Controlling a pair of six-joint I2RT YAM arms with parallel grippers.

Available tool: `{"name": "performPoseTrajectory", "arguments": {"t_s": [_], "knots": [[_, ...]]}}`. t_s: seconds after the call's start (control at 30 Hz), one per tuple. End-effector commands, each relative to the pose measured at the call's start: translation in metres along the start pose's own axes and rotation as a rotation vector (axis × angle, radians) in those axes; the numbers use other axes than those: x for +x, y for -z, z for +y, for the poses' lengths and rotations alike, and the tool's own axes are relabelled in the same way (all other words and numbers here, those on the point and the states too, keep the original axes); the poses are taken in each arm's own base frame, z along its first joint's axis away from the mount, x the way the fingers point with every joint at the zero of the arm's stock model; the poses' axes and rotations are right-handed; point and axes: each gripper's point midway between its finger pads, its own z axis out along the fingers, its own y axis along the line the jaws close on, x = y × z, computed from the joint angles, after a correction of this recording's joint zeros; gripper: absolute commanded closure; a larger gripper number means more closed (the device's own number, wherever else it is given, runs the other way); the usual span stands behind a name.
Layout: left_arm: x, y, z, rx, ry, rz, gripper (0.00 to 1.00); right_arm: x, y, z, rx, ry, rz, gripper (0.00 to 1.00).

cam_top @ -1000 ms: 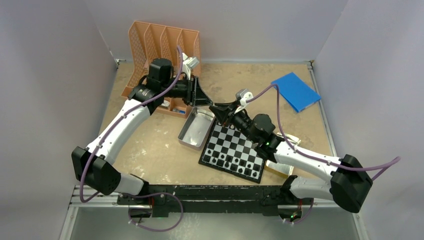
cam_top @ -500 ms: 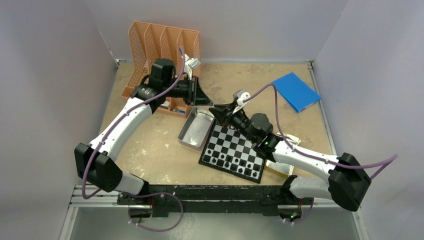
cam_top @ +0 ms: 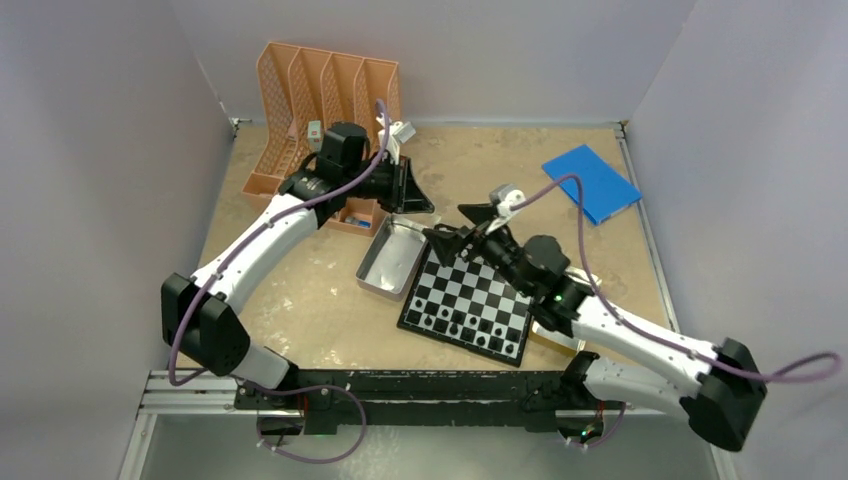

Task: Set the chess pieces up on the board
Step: Place the chess piece on the chessboard.

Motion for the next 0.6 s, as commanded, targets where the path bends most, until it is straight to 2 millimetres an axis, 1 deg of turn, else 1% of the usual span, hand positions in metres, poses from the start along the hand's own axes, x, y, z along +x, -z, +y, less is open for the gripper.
{"name": "performPoseTrajectory", "arguments": {"t_s": [0.0,0.03,0.13,0.2,0.27,0.33,0.43,0.57], "knots": [[-0.018,-0.019,0.018,-0.122,-0.096,-0.065,1.00,-0.047,0.036,-0.009,0.074,0.001,-0.098,0.01],[-0.021,-0.024,0.018,-0.137,-0.109,-0.074,1.00,-0.049,0.045,-0.015,0.116,-0.006,-0.080,0.01],[-0.029,-0.041,0.021,-0.162,-0.135,-0.093,1.00,-0.078,0.069,-0.028,0.214,-0.039,-0.115,0.01],[-0.032,-0.056,0.026,-0.187,-0.160,-0.099,1.00,-0.099,0.085,-0.035,0.276,-0.090,-0.154,0.01],[-0.033,-0.072,0.034,-0.205,-0.176,-0.097,1.00,-0.118,0.098,-0.036,0.293,-0.111,-0.186,0.01],[-0.031,-0.089,0.040,-0.226,-0.205,-0.091,1.00,-0.133,0.109,-0.033,0.284,-0.115,-0.206,0.01],[-0.028,-0.112,0.045,-0.261,-0.259,-0.101,1.00,-0.148,0.122,-0.031,0.282,-0.140,-0.240,0.01],[-0.025,-0.139,0.039,-0.268,-0.315,-0.119,1.00,-0.155,0.135,-0.036,0.302,-0.161,-0.277,0.01]]}}
